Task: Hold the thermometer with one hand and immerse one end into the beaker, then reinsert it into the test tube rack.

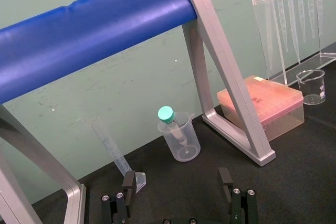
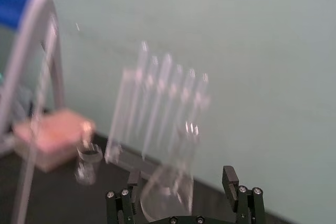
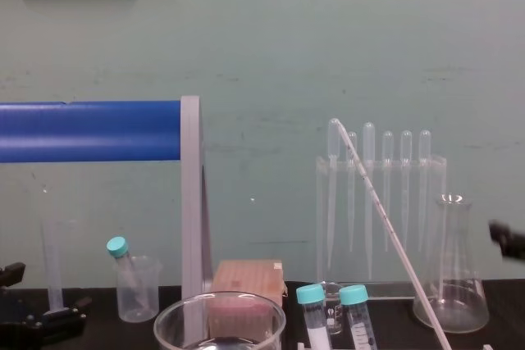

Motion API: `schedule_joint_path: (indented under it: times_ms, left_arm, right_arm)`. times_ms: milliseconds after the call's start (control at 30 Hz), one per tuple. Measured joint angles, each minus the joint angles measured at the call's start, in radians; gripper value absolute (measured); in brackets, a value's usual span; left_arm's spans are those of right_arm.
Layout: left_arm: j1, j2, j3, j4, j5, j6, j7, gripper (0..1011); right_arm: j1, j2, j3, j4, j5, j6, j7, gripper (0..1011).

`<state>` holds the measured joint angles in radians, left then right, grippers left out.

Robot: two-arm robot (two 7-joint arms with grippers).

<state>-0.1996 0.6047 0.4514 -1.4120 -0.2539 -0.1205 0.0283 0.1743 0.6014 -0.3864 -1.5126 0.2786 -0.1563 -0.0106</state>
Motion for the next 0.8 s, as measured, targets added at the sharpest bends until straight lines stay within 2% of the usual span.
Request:
schedule_joint_path:
  times_ms: [200, 433, 633, 800]
  left_arm:
    - [0.000, 0.000, 0.000, 0.000, 0.000, 0.000, 0.000, 1008]
    - [0.000, 0.000, 0.000, 0.000, 0.000, 0.000, 0.000, 1008]
    - [0.000, 0.000, 0.000, 0.000, 0.000, 0.000, 0.000, 1008]
    - [0.000, 0.000, 0.000, 0.000, 0.000, 0.000, 0.000, 1008]
  right_arm:
    - [0.009, -0.014, 0.026, -0.092, 0.030, -0.063, 0.059, 1003]
    - [0.039, -0.047, 0.021, -0.130, 0.058, -0.100, 0.133, 1003]
    - [0.069, -0.081, -0.001, -0.125, 0.084, -0.080, 0.191, 1003]
    - [0.097, -0.107, -0.016, -0.112, 0.110, -0.017, 0.234, 1003]
